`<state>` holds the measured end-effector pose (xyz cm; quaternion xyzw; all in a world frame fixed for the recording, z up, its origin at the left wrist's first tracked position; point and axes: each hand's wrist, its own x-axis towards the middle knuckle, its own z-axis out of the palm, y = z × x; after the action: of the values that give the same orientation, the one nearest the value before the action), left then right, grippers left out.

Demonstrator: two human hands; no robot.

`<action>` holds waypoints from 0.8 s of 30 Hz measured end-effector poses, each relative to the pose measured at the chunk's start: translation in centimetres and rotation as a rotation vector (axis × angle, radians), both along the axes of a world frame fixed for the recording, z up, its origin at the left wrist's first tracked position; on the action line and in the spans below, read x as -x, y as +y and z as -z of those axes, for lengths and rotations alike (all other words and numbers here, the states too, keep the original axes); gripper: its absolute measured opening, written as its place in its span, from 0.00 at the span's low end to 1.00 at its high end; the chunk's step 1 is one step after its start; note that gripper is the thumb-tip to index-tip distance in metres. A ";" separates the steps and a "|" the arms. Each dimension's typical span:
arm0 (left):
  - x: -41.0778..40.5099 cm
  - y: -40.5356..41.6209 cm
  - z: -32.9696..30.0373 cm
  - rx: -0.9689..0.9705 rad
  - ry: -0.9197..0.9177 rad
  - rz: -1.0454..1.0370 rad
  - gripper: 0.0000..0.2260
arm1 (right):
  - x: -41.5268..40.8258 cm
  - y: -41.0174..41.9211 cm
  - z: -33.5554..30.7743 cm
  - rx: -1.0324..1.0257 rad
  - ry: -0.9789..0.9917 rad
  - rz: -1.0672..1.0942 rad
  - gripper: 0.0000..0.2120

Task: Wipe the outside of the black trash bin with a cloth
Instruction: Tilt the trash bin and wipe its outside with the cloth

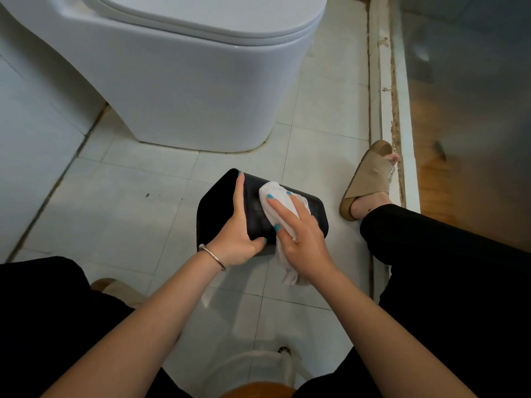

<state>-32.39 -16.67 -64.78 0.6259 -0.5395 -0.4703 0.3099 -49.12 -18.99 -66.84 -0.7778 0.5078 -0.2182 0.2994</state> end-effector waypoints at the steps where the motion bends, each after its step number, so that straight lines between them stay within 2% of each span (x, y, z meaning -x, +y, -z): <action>1: -0.1 0.1 0.0 0.007 -0.004 -0.003 0.55 | 0.4 -0.2 0.4 -0.012 0.011 0.018 0.31; 11: -0.1 0.3 -0.2 -0.006 -0.039 0.004 0.55 | 4.8 -2.6 4.1 -0.144 0.049 0.246 0.29; 16: 0.6 0.2 -0.2 -0.011 -0.046 -0.004 0.56 | 5.2 -3.1 4.6 -0.217 0.008 0.351 0.28; 24: 1.2 0.3 0.9 -0.100 0.019 -0.107 0.52 | 2.7 -2.8 2.9 -0.219 -0.022 0.274 0.30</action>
<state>-33.59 -16.40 -65.67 0.6639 -0.4781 -0.4856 0.3081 -51.78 -21.77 -69.77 -0.6615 0.6266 -0.2086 0.3554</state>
